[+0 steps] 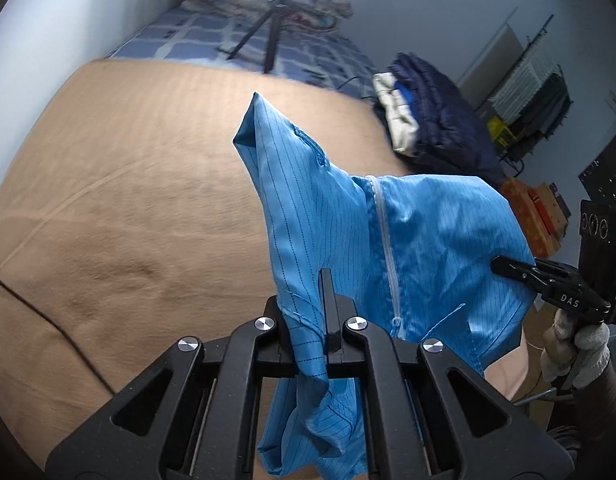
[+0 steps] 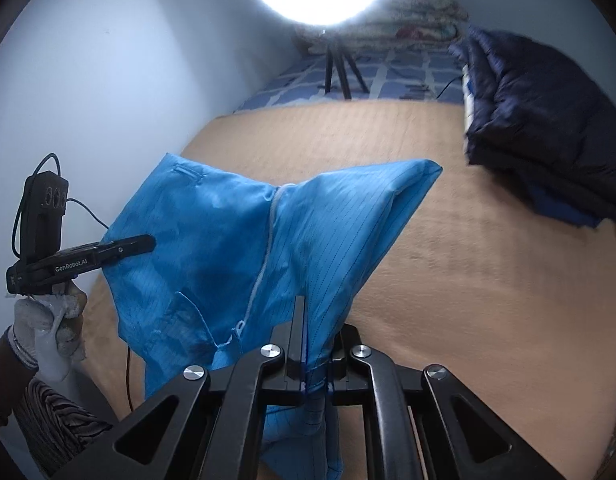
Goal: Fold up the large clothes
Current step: 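Carry the folded blue coat with both tools toward the navy clothes stack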
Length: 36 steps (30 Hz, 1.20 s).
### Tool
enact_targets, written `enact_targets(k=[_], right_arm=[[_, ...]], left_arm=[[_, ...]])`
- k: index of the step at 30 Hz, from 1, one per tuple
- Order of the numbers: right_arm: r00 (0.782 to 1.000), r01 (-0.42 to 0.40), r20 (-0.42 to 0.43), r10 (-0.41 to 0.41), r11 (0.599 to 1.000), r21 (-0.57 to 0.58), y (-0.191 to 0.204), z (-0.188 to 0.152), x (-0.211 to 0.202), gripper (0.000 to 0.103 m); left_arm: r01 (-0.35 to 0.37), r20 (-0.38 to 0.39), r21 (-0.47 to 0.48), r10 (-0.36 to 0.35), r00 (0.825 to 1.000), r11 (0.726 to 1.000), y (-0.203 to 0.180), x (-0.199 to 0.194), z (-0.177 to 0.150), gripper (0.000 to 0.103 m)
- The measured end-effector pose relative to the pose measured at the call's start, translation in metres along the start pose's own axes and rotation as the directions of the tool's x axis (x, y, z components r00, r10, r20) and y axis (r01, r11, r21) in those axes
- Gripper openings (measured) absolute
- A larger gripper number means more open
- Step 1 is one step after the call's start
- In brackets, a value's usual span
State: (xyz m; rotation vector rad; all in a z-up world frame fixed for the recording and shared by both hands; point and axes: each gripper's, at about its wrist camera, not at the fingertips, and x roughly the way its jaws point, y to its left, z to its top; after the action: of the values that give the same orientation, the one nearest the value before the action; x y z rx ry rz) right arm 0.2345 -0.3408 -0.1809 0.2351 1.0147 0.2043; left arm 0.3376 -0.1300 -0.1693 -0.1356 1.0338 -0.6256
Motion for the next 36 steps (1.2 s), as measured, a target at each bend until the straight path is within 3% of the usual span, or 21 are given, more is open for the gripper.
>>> enact_targets(k=[6,18,32,36], right_arm=[[0.997,0.028,0.077,-0.029,0.999,0.018,-0.025,0.008,-0.053,0.003],[0.964,0.129,0.225,-0.144,0.989,0.078,-0.117,0.050,-0.140,0.003],[0.911,0.209,0.323,-0.257,0.962,0.175,-0.237,0.135,-0.152,0.003],[0.901,0.216,0.334,-0.276,0.954,0.206,-0.274,0.158,-0.140,0.003]], left_arm=[[0.097,0.029,0.010,-0.097,0.995,0.995,-0.037,-0.002,0.025,0.004],[0.270,0.093,0.095,-0.278,0.956,0.958,-0.110,0.019,0.123,0.004],[0.343,0.115,0.198,-0.369,0.922,0.918,-0.193,0.109,0.231,0.003],[0.337,0.109,0.227,-0.368,0.923,0.914,-0.213,0.144,0.260,0.003]])
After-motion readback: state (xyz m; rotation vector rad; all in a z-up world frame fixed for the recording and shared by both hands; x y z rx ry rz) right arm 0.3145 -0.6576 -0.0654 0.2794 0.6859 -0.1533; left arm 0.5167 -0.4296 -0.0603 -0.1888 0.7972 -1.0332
